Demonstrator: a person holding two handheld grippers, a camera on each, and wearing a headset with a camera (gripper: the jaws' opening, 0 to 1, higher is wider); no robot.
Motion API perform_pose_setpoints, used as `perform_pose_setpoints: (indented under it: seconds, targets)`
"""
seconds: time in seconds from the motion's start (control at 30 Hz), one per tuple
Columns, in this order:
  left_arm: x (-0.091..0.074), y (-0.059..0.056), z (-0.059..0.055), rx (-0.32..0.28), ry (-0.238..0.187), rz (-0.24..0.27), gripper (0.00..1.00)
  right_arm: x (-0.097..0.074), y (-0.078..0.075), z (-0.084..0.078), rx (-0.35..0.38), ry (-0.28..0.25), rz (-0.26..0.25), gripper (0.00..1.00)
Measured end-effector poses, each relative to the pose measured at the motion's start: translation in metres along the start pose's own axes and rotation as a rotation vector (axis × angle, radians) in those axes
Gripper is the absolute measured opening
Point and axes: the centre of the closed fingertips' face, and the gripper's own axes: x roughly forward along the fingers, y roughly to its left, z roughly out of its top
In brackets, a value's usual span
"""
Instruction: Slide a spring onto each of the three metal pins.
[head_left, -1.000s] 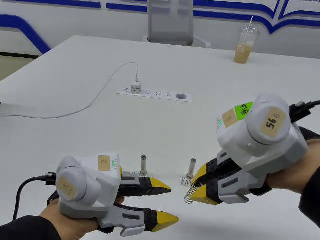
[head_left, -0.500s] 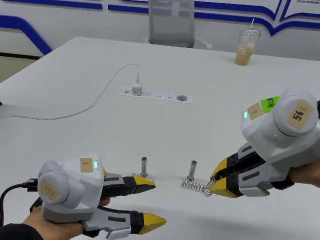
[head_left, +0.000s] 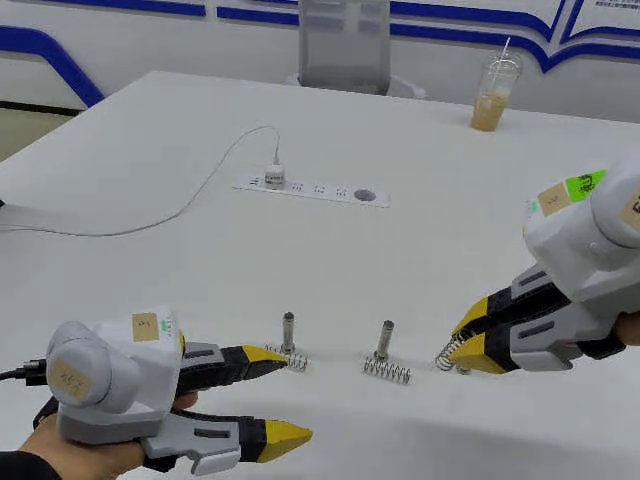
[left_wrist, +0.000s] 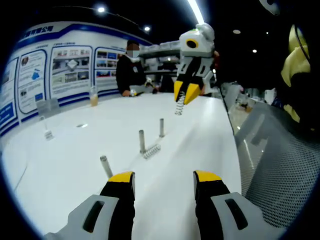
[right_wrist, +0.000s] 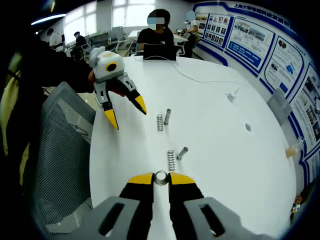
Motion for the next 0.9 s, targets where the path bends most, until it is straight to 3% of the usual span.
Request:
perform_pose_setpoints:
  seconds: [0.43,0.9]
  targets:
    - [-0.005,0.009,-0.003,-0.028,-0.004,0.047,0.54,-0.013,-0.027,-0.014,0.036,0.026,-0.058,0.12]
    - [-0.008,0.012,-0.007,-0.043,0.0,0.067,0.59,-0.001,-0.057,-0.035,0.06,0.083,-0.09,0.12]
